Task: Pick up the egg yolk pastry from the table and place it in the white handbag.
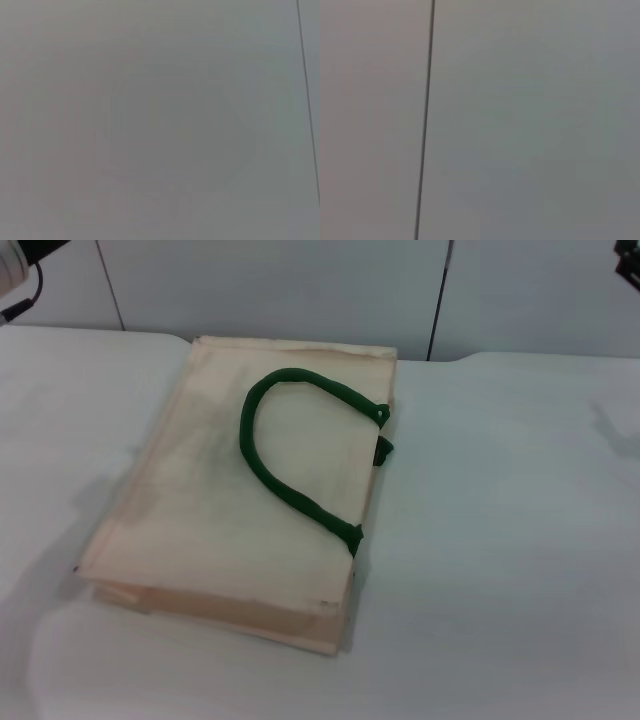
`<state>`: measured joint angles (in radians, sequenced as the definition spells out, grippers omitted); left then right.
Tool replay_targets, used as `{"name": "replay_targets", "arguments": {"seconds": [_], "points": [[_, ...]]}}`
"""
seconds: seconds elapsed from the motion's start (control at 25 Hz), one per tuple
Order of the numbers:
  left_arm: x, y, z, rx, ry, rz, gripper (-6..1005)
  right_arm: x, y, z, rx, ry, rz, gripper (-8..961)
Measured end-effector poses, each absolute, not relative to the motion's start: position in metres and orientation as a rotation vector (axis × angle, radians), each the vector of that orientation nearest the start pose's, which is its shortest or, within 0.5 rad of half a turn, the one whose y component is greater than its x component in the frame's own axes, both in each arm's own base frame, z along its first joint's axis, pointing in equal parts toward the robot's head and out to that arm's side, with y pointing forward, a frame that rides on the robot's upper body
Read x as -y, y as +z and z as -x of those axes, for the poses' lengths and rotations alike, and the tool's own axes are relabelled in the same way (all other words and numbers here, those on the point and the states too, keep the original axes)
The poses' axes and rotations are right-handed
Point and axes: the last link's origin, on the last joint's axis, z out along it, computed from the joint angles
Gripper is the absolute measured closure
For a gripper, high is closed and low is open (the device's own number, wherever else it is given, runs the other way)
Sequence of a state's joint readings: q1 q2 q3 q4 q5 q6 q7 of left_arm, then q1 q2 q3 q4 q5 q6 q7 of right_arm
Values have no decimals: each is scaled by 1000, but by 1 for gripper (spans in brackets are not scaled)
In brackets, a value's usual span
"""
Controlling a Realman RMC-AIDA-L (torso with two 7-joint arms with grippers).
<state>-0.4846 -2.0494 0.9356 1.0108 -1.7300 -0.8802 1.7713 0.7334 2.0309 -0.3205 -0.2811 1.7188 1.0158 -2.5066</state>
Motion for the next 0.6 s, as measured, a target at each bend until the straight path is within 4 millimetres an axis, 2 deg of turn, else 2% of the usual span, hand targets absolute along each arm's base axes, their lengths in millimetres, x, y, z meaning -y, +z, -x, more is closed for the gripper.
{"name": "replay_targets", "arguments": {"seconds": [0.24, 0.44, 0.6], "points": [[-425, 100, 217, 268, -789, 1940, 440, -436, 44, -263, -297, 696, 1850, 161], [-421, 97, 218, 233, -876, 1916, 440, -435, 43, -262, -280, 695, 1862, 161], [-421, 91, 217, 172, -856, 1925, 440, -435, 41, -262, -283, 694, 1869, 161]]}}
